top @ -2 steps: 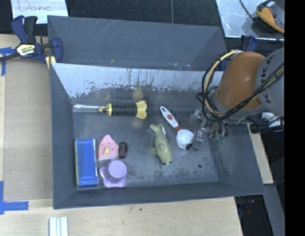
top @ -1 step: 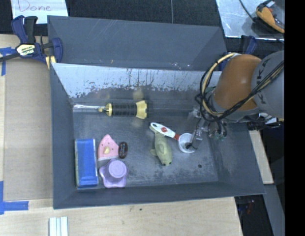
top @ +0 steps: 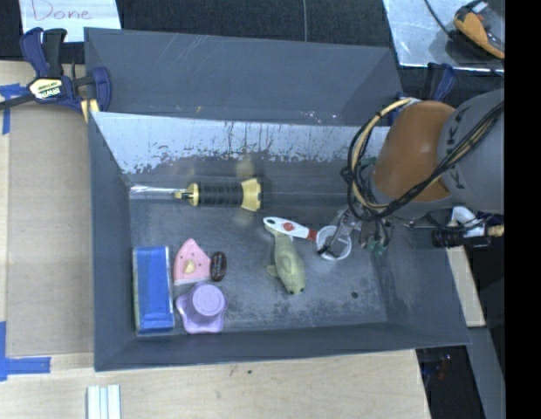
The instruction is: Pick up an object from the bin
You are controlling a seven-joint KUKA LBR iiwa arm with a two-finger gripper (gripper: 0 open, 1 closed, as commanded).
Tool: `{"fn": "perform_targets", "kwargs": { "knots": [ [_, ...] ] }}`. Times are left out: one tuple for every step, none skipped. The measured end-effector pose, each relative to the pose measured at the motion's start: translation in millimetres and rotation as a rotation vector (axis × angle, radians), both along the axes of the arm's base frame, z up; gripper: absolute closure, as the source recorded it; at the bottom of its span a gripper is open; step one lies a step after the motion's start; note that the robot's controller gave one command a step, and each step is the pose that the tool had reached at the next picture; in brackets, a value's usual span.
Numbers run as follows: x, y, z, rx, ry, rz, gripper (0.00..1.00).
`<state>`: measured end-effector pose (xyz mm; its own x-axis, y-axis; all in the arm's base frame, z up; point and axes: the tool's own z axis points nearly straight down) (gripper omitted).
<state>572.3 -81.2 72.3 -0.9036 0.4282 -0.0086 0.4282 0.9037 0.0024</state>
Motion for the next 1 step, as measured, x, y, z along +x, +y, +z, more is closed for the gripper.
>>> {"fn": "perform_targets", "kwargs": {
  "knots": [
    [0.1, 0.0, 0.1, 0.000, 0.000, 0.001, 1.00]
  ]
}}
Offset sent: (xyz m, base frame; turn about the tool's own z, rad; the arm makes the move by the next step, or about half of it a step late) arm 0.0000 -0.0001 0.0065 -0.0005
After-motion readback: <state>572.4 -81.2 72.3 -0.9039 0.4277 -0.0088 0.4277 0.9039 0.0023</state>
